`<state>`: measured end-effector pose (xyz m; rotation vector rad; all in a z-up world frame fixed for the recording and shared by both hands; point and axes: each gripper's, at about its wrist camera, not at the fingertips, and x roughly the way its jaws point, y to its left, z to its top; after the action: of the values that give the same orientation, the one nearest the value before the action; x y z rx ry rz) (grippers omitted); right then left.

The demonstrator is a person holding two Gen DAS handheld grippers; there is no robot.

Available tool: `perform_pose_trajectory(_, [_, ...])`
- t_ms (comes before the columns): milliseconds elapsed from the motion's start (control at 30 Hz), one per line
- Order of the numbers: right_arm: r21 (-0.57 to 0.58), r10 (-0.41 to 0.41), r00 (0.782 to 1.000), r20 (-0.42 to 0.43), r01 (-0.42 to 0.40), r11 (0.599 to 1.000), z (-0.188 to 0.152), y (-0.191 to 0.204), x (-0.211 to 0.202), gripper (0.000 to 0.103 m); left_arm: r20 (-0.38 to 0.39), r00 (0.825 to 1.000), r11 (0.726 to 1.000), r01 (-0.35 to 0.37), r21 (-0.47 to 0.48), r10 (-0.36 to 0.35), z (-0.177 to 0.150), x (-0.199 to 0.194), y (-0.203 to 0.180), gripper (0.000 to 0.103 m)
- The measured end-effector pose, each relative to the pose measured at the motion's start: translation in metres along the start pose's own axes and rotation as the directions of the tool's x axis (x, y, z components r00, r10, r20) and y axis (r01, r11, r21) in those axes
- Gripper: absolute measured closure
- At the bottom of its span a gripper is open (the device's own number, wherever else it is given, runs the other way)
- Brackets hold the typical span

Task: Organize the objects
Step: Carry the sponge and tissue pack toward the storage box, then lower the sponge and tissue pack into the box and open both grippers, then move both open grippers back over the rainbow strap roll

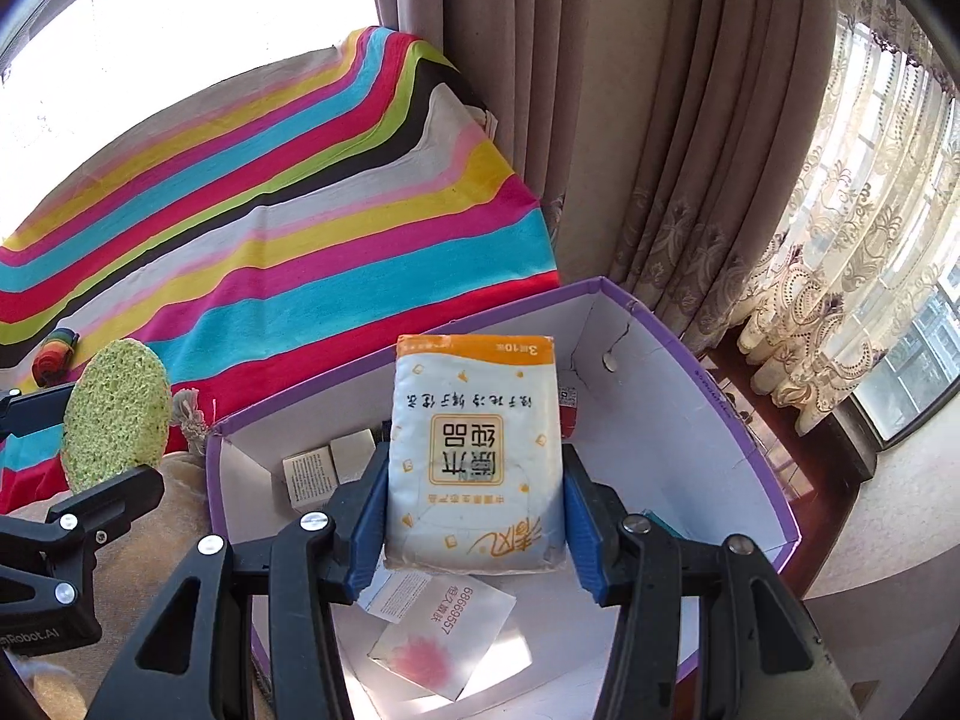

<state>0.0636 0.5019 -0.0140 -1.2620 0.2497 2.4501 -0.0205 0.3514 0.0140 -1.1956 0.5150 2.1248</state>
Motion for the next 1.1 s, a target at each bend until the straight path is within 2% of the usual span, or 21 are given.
perform_pose_trajectory(167, [0.010, -0.025, 1.000, 0.007, 0.025, 1.000, 0.003, -0.007, 0.002, 0.051, 0.004, 0.999, 0.999, 0.035, 0.037, -0.035, 0.001, 0.003, -0.016, 0.020])
perform_pose_trajectory(600, [0.025, -0.036, 0.999, 0.007, 0.035, 0.999, 0.004, -0.013, 0.002, 0.051, 0.014, 0.996, 0.996, 0.082, 0.031, -0.083, 0.002, 0.003, -0.025, 0.020])
perform_pose_trajectory(733, [0.039, -0.037, 0.999, 0.008, 0.036, 0.999, 0.005, -0.015, -0.001, 0.049, -0.005, 0.993, 0.992, 0.117, 0.042, -0.116, 0.001, 0.006, -0.030, 0.013])
perform_pose_trajectory(900, [0.024, -0.035, 0.999, -0.004, 0.035, 0.999, 0.004, -0.010, -0.001, 0.034, -0.011, 0.993, 0.992, 0.120, 0.032, -0.120, 0.001, 0.006, -0.029, 0.009])
perform_pose_trajectory(1033, [0.008, -0.035, 0.999, -0.009, 0.035, 0.999, 0.006, -0.003, -0.003, 0.032, -0.054, 0.992, 0.993, 0.114, 0.008, -0.114, -0.001, 0.008, -0.022, 0.007])
perform_pose_trajectory(1100, [-0.002, -0.034, 0.999, -0.011, 0.034, 0.999, 0.007, 0.004, -0.004, 0.030, -0.136, 0.989, 0.998, 0.062, 0.011, -0.060, -0.002, 0.015, -0.017, 0.007])
